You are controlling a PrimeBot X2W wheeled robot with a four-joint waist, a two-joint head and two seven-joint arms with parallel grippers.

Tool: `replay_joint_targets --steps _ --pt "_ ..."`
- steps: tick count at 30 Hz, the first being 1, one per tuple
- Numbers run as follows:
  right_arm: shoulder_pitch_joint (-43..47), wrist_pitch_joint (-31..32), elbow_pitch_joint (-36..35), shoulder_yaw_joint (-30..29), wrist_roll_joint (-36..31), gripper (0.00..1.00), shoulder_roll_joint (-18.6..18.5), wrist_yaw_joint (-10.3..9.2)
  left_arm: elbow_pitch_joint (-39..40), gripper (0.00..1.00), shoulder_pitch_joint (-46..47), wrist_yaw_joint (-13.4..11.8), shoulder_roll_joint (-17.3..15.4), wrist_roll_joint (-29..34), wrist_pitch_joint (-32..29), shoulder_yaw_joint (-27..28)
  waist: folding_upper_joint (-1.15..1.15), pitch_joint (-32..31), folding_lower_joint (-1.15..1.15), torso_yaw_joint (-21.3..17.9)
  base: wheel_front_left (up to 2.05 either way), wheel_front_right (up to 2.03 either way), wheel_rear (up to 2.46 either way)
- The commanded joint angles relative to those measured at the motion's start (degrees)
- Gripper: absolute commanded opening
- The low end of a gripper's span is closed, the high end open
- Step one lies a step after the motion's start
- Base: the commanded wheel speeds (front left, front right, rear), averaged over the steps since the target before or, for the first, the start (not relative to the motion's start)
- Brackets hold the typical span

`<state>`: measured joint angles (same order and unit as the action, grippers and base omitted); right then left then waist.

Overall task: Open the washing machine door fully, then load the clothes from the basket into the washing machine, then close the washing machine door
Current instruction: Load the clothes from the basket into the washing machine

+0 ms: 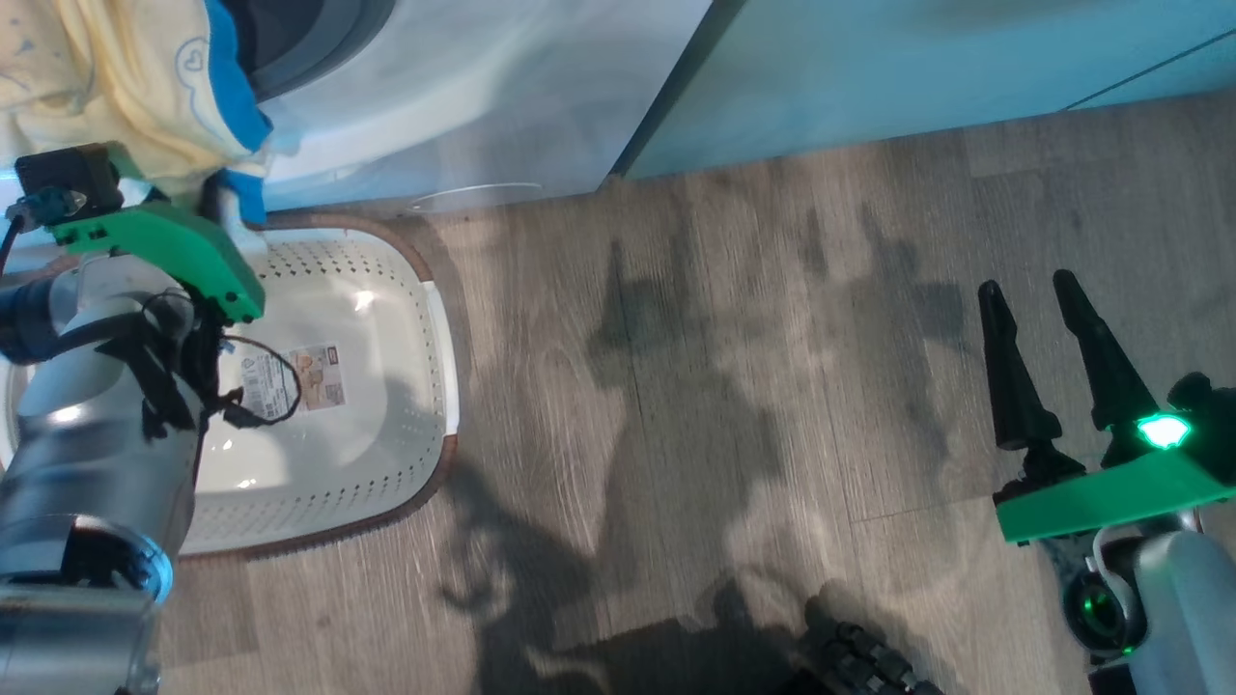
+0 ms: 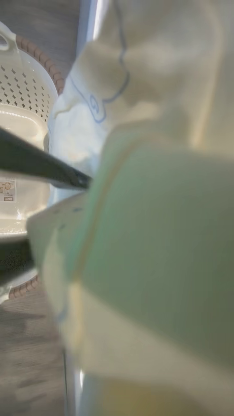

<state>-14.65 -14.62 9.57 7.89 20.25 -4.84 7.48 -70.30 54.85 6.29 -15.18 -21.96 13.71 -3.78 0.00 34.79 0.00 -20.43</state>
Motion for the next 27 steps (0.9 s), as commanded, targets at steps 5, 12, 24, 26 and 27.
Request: replay_joint_targets --steps 5,12,24,26,27 --pt "-0.06 -0.38 -1.28 0.85 0.26 1.00 -0.38 0.01 0.90 0.00 1.03 0.10 -2.77 0.57 1.12 0.35 0.00 -0.39 0.00 0.05 0.00 0.00 0.00" --pt "0.59 -0.38 -1.11 0.51 0.16 1.00 -0.53 0.01 5.02 0.00 -1.68 0.71 -2.52 0.29 1.27 0.58 0.00 -2.21 0.00 0.52 0.00 0.00 0.00" --pt "2.46 -0.38 -0.41 0.17 0.00 1.00 -0.80 0.01 19.96 0.00 -11.05 1.13 -1.48 1.07 1.28 2.48 0.00 -7.28 0.00 2.07 0.00 0.00 0.00" --pt "2.94 -0.38 -0.31 0.14 -0.01 1.00 -0.88 0.01 22.25 0.00 -12.23 1.16 -1.35 0.89 1.29 2.21 0.00 -8.36 0.00 2.31 0.00 0.00 0.00" --pt "3.15 -0.38 -0.28 0.13 0.00 1.00 -0.91 0.01 23.31 0.00 -12.70 1.17 -1.39 0.67 1.29 1.94 0.00 -8.83 0.00 2.37 0.00 0.00 0.00"
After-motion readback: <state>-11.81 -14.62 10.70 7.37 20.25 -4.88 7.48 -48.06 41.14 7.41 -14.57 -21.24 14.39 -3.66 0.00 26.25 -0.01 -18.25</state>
